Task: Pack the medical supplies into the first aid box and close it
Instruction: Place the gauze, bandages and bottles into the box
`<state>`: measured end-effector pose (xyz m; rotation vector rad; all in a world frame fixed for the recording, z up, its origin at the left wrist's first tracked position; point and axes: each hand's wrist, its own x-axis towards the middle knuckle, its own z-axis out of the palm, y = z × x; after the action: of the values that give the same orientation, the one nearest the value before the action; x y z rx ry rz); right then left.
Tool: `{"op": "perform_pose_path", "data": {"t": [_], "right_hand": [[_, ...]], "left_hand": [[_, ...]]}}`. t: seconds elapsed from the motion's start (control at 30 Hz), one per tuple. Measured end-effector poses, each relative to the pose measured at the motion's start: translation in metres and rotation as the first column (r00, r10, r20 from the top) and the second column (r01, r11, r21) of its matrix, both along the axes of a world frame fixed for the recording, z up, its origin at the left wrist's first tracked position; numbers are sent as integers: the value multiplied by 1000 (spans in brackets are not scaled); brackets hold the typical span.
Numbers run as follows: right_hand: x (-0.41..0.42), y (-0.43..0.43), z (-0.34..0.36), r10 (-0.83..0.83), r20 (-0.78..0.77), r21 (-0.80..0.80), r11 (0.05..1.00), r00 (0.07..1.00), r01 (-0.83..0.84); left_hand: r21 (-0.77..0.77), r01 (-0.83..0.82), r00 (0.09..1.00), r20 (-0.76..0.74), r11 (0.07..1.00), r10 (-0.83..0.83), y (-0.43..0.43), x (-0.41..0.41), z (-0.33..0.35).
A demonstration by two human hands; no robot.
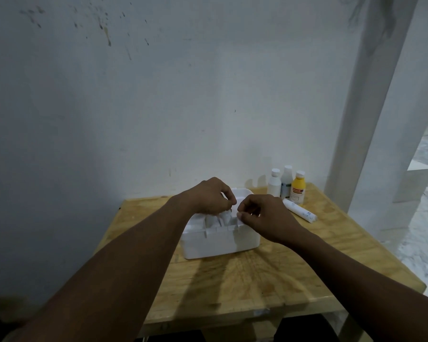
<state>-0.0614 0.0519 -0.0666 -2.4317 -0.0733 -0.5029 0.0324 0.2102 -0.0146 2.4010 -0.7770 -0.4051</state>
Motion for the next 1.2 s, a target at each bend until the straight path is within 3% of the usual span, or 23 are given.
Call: {"op": "perform_pose_path", "data": {"t": [0.2, 0.37, 0.57, 0.7, 1.2], "right_hand": [[1, 4, 10, 10, -140, -23, 1000, 990, -14], [7, 10, 14, -61, -171, -64, 997, 983, 51], [10, 9, 10, -197, -42, -41, 980, 979, 196], [9, 11, 7, -177, -52, -72, 982, 983, 173], [5, 8, 10, -146, 2, -7, 989, 989, 146]], "left_hand": [[6, 11, 999, -39, 1000, -11, 1, 4, -3], [-16, 20, 997, -69, 1000, -22, 5, 9, -5], [-59, 32, 989, -142, 998, -40, 8, 5, 0], [-37, 42, 981, -186, 998, -48, 8, 2, 2], [-62, -33, 997, -75, 998, 29, 4, -2, 3]]}}
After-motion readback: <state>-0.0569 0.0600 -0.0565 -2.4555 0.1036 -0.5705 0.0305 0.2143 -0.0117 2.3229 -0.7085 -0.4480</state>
